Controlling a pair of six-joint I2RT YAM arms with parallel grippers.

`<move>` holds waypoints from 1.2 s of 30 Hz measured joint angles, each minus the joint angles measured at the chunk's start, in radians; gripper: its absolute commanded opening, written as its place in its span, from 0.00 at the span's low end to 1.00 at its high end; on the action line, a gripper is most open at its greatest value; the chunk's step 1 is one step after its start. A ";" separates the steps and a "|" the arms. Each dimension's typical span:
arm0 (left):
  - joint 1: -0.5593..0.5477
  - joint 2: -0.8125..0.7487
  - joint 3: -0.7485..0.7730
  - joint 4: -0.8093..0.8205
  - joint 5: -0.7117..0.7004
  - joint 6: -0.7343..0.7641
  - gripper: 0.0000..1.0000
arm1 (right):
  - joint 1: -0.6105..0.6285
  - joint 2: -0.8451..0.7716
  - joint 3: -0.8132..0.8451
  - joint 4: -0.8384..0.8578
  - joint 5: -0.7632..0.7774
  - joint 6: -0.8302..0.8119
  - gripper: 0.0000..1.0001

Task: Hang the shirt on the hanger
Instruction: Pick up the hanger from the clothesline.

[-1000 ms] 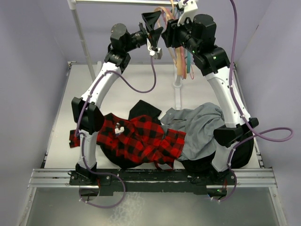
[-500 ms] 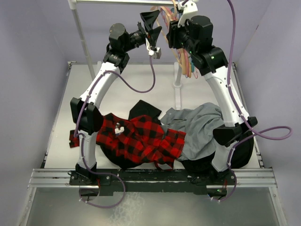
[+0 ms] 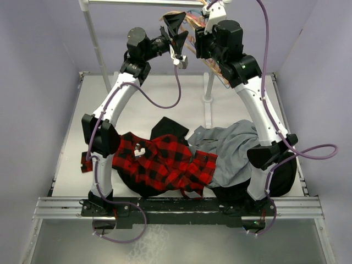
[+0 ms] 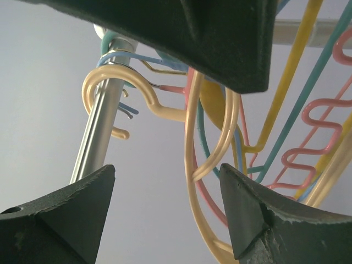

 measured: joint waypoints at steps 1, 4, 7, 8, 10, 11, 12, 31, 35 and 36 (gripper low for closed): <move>0.001 0.000 -0.003 0.000 0.000 0.003 0.80 | 0.000 0.000 0.000 0.000 0.005 -0.005 0.37; 0.003 0.000 -0.007 0.000 -0.002 0.010 0.80 | 0.000 0.002 -0.003 0.002 0.014 -0.015 0.23; 0.005 -0.006 -0.016 0.000 -0.003 0.011 0.80 | 0.000 0.002 -0.015 0.009 0.017 -0.024 0.06; 0.005 -0.010 -0.022 -0.001 -0.003 0.011 0.80 | 0.000 0.002 -0.019 0.009 0.018 -0.027 0.01; 0.006 -0.017 -0.029 0.000 -0.003 0.011 0.79 | 0.001 0.002 -0.031 0.011 0.017 -0.031 0.00; 0.007 -0.023 -0.035 0.000 -0.004 0.012 0.79 | 0.001 0.002 -0.037 0.014 0.014 -0.032 0.00; 0.008 -0.033 -0.047 -0.001 -0.005 0.014 0.77 | 0.001 -0.001 -0.049 0.020 0.011 -0.031 0.00; 0.008 -0.430 -0.232 -0.491 -0.142 -0.061 0.82 | 0.014 -0.343 -0.397 0.200 -0.051 -0.103 0.58; 0.008 -0.472 -0.207 -0.631 -0.160 -0.119 0.99 | 0.015 -0.282 -0.325 0.193 -0.032 -0.114 0.57; 0.009 -0.483 -0.207 -0.658 -0.163 -0.126 0.99 | 0.015 -0.261 -0.307 0.190 -0.030 -0.116 0.56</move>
